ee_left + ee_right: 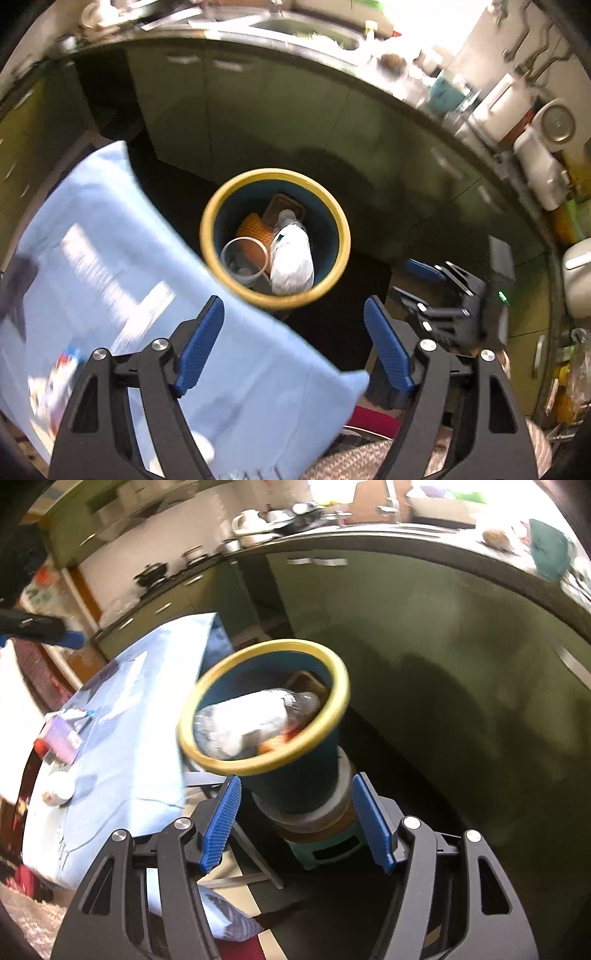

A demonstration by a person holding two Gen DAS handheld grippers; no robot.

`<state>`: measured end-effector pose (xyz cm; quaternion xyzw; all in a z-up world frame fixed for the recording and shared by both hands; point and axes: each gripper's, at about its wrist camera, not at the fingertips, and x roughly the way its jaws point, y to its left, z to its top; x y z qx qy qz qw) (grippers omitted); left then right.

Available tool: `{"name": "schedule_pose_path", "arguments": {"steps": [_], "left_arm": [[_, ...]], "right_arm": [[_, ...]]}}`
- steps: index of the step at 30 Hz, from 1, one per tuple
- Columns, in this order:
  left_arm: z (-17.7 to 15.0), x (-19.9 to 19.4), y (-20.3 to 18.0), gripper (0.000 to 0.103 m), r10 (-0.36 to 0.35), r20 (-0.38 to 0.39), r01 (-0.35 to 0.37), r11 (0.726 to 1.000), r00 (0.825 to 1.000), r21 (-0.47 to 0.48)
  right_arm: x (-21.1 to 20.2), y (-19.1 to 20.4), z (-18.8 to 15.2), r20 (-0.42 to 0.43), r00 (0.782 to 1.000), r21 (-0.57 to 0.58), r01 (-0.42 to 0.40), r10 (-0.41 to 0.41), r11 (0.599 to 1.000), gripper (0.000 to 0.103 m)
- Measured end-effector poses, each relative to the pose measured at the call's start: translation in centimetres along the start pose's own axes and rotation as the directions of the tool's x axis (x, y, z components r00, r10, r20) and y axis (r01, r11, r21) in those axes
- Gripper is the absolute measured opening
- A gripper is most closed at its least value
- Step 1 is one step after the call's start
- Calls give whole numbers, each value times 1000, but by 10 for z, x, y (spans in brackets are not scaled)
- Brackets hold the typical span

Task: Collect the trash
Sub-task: 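Grasp the white pill bottle with the right gripper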

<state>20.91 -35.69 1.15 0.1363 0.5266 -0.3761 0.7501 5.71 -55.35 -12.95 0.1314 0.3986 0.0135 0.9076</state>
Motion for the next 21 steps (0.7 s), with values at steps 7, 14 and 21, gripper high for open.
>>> {"name": "schedule_pose_path", "arguments": {"steps": [7,14,21], "left_arm": [[-119,-83,54,80,79,159,-54,986,984,-156],[-248,-130,109,83,179,273,-64,921,945,-383],[-337,-124,139,83,232,263,-62,847,937,-527]], "right_arm": [[3,91,27,-96,974,-243,-221,203,945,65],[14,233,32,-312,879,-579,-477,361,661,66],[56,336,6,-488,840,-757,-542,237,364,66]]}}
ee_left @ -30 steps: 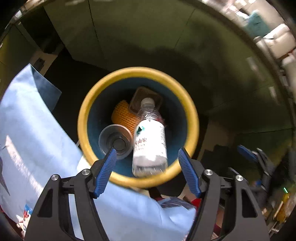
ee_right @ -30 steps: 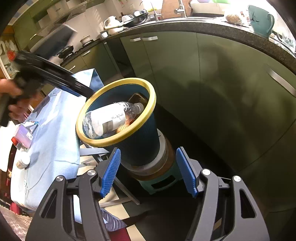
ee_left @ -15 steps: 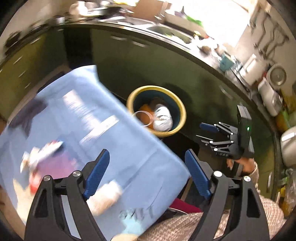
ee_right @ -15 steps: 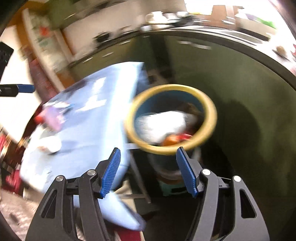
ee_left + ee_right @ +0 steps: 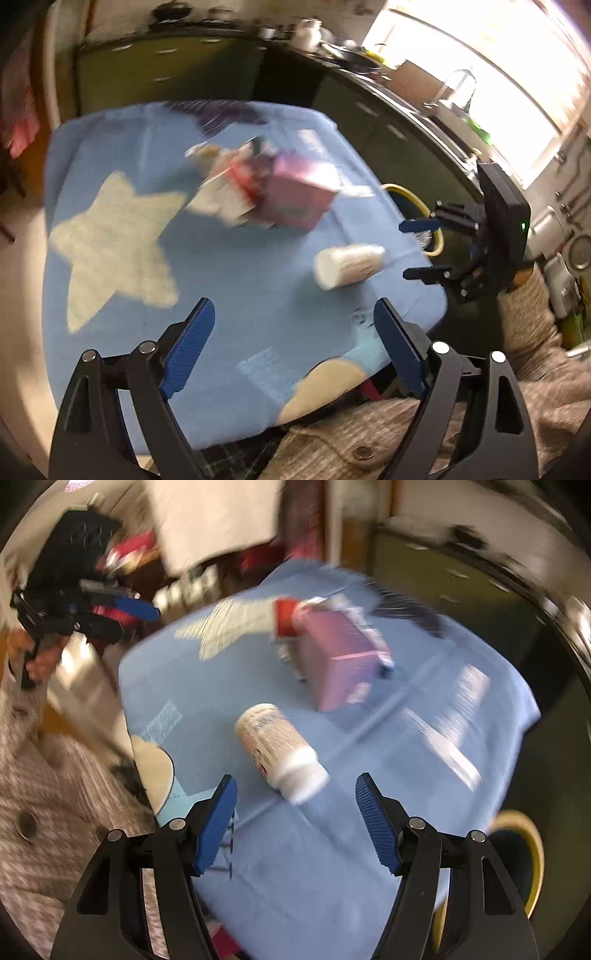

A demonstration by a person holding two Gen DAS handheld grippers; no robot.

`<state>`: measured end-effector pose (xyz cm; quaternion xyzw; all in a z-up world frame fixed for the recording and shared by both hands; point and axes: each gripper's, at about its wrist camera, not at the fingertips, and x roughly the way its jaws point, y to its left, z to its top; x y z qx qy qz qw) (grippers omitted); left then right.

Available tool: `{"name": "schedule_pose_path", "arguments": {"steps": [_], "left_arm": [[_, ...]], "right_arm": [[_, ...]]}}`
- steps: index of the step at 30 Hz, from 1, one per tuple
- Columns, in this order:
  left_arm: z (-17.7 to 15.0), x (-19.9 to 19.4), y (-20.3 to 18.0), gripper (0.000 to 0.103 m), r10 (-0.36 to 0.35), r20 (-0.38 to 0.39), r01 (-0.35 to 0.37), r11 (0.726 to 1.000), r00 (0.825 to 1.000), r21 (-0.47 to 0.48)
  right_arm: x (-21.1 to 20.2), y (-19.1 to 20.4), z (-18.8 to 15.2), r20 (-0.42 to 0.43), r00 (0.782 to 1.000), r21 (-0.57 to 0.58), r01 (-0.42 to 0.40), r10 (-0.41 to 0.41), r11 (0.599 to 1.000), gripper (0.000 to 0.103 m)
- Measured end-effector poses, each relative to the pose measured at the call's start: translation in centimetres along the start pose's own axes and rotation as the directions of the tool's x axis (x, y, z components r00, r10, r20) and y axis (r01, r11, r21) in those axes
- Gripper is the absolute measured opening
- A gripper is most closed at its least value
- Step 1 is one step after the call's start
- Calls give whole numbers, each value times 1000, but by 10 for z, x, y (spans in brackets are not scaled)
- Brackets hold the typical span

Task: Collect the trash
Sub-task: 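Grasp the white pill bottle with the right gripper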

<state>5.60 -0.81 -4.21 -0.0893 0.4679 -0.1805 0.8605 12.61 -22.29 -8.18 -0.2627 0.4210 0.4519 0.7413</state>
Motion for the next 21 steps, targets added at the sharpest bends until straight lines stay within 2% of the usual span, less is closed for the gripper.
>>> {"name": "schedule_pose_path", "arguments": {"steps": [3,6,9,11,16,21], "left_arm": [[-13,1,16,83,0,1,0,999,1000,-35],[-17,2,27,84,0,6,0,998,1000,-58],[-19,3,38,85,-8,6,9,997,1000,-81],[-19,2,43,85,-7,5,8,996,1000,-86],[-20,6,50,85,-19,-1,18,995,1000,-95],[-22,11,49,85,-29,-7,28,996,1000,-91]], "right_arm": [[31,0,16,-100,994,-75,-46,38,996,66],[50,0,25,-166,985,-107,-64,45,992,66],[60,-2,31,-194,979,-115,-86,62,990,66],[63,-3,31,-212,974,-110,-108,83,988,52],[74,0,32,-253,963,-102,-120,91,988,50],[68,2,28,-215,975,-71,-78,61,994,48]]}}
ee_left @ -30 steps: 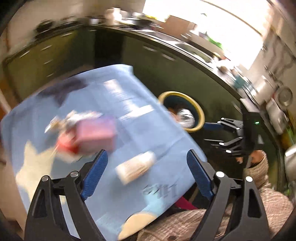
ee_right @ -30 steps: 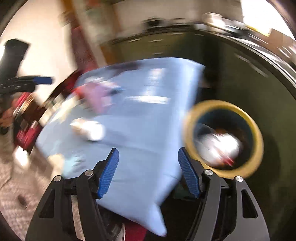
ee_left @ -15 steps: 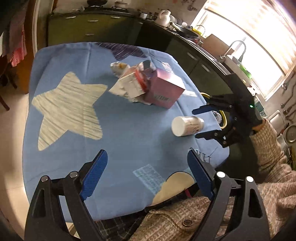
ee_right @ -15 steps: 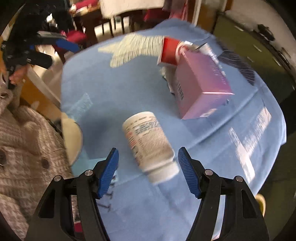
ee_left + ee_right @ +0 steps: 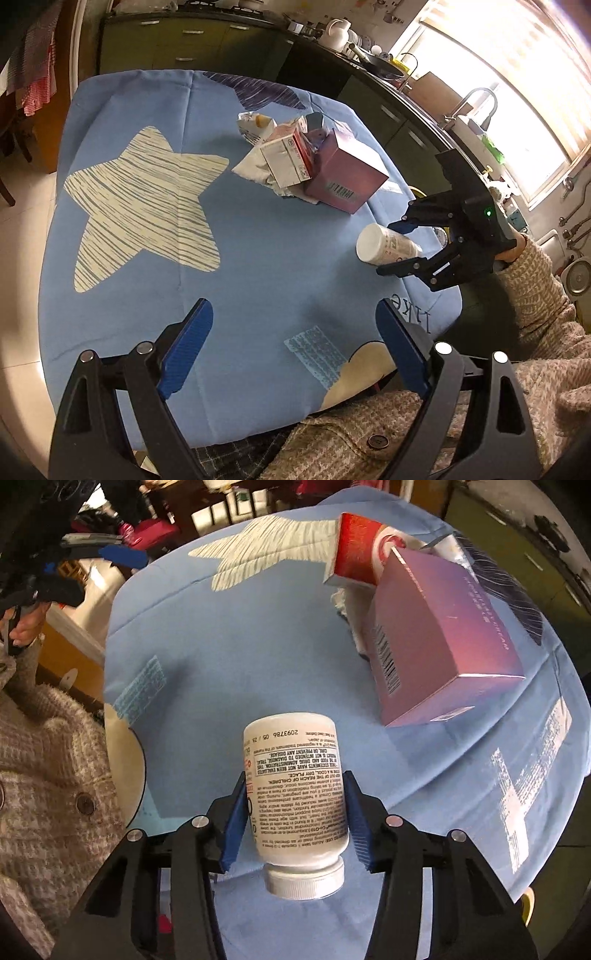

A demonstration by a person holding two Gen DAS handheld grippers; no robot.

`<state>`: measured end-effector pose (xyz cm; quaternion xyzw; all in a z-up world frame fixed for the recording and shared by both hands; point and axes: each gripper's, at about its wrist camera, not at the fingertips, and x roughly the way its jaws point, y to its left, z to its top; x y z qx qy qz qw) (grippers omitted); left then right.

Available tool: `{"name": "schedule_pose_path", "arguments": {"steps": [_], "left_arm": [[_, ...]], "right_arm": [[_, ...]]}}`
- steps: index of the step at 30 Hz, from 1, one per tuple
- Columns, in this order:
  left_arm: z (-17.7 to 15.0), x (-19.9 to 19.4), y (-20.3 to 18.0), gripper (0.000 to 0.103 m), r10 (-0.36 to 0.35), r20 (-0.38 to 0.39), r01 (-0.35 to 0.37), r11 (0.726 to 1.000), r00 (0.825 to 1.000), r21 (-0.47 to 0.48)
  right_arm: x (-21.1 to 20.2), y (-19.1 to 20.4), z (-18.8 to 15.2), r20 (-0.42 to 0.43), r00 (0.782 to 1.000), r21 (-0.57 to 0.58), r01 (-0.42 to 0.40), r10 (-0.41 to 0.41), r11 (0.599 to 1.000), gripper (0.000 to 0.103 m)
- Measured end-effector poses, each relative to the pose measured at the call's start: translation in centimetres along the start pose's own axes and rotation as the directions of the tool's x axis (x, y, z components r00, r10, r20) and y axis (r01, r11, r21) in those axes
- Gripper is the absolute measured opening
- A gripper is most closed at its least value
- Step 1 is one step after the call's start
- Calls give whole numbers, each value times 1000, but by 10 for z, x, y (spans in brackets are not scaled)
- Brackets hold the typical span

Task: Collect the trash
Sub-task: 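Grasp the white pill bottle with the right gripper, then carry the pill bottle over the bin and open the right gripper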

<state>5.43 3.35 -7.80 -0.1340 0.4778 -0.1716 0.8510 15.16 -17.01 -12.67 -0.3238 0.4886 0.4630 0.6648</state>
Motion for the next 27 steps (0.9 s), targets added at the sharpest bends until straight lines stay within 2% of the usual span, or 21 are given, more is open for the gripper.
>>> {"name": "schedule_pose_path", "arguments": {"steps": [4,7,9,11,14,15,18,22,26,27], "left_arm": [[-1,1,-1,85,0,-3,0,1000,1000,4],[-2,1,-4,85,-2,-4,2,1000,1000,11],[-1,2,-7,85,-5,-7,5,1000,1000,22],[1,5,-10,86,-13,-12,14,999,1000,32],[3,13,-14,86,-24,-29,26,999,999,42],[3,15,-15,86,-27,-34,28,999,999,43],[6,23,-19,86,-29,-51,32,998,998,47],[8,28,-25,86,-19,-62,22,998,998,57],[11,29,-30,86,-3,-68,8,998,998,65],[11,30,-32,86,1,-70,4,998,998,67]], "right_arm": [[-14,1,-8,66,998,63,13,-17,998,48],[-46,-5,-22,155,988,141,0,-23,990,48],[-78,-19,-38,218,974,229,8,-59,973,48],[-108,-40,-59,254,958,327,43,-132,944,48],[-150,-81,-101,259,930,503,101,-261,858,48],[-162,-99,-119,239,917,565,137,-320,813,48],[-173,-138,-161,193,901,685,161,-390,711,48],[-153,-195,-210,118,910,787,159,-398,596,48],[-124,-238,-234,73,927,834,146,-368,532,48],[-114,-251,-240,49,934,854,145,-355,500,48]]}}
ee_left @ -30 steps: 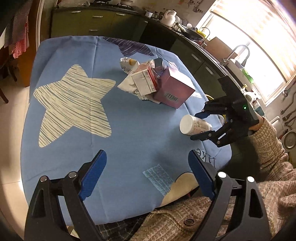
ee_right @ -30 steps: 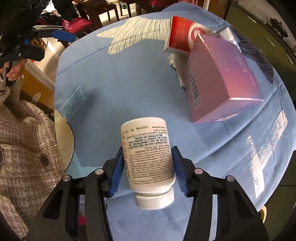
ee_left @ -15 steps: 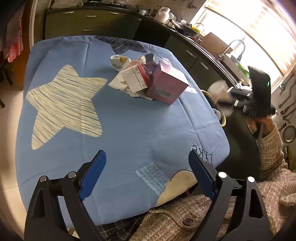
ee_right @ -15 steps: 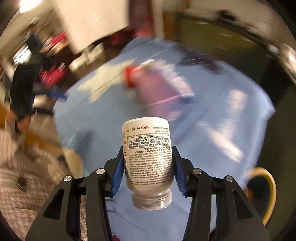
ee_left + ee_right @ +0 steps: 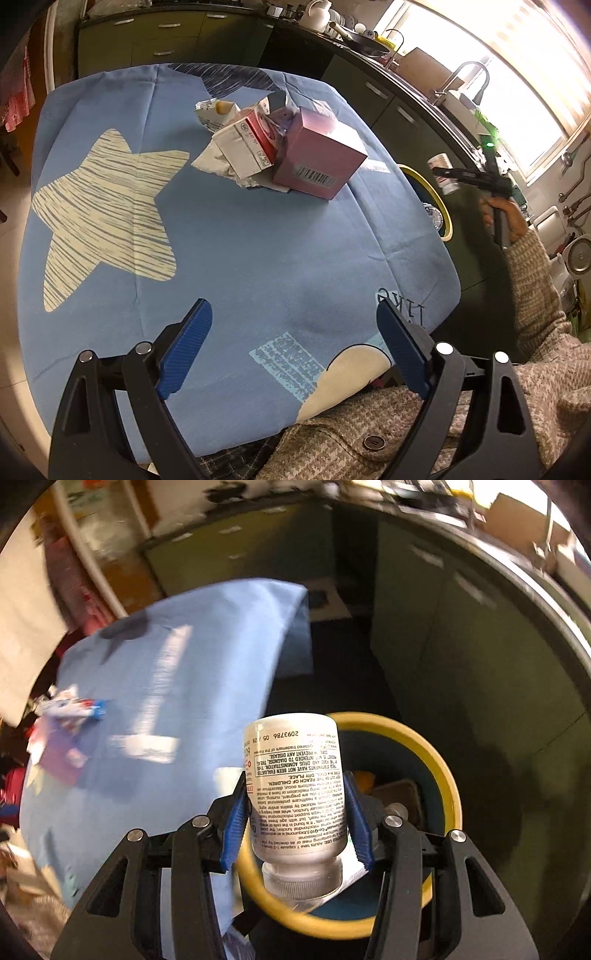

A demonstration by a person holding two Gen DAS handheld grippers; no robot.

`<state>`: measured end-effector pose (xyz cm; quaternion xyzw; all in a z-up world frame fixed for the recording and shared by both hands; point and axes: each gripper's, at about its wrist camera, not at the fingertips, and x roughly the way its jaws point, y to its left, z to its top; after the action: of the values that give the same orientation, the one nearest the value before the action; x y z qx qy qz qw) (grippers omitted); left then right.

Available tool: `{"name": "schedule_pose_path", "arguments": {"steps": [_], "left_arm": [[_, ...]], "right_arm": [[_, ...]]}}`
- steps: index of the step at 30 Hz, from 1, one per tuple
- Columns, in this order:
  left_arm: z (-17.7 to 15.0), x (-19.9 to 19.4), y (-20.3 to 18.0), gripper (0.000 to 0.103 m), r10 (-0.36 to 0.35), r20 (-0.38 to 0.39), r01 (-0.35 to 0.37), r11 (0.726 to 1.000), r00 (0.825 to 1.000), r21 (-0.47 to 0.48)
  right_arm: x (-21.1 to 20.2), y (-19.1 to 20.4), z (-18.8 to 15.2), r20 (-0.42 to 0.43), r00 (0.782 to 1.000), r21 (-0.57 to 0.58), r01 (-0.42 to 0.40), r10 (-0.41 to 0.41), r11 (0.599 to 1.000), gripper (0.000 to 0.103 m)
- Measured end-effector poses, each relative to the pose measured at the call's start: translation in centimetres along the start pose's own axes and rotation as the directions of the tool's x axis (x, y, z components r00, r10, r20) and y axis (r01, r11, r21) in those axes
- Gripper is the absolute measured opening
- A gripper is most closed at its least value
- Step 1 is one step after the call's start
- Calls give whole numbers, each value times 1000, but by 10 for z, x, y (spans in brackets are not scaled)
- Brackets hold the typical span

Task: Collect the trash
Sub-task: 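Carry the pill bottle over the bin and open the right gripper, then grasp the pink HEXZE cream box with the left gripper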

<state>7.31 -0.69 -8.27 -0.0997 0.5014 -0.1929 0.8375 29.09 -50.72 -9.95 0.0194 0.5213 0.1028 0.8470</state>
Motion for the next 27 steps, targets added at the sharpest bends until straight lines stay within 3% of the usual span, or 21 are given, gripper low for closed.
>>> {"name": "schedule_pose_path", "arguments": {"steps": [4,5,6,11,18,22,27], "left_arm": [[2,2,-3,86,8,-10,-8,1000,1000,6],[3,3,-4,86,10,-12,-10,1000,1000,9],[3,4,-5,86,10,-15,-10,1000,1000,13],[11,10,-12,89,19,-23,-18,999,1000,48],[44,24,-26,90,47,-26,-43,992,999,120],[70,33,-53,94,49,19,-51,983,999,179],[89,54,-74,96,85,99,-104,973,992,204]], "right_arm": [[37,-17,2,-70,997,76,41,-36,996,52],[42,-21,4,-81,995,87,58,-51,995,63],[41,-22,4,-74,993,95,94,-87,991,68],[4,-18,-17,19,999,182,43,-48,982,70],[-43,34,-78,113,993,117,29,-42,993,74],[-53,59,-108,158,986,97,35,-50,995,75],[-58,81,-134,206,979,84,-22,4,996,75]]}}
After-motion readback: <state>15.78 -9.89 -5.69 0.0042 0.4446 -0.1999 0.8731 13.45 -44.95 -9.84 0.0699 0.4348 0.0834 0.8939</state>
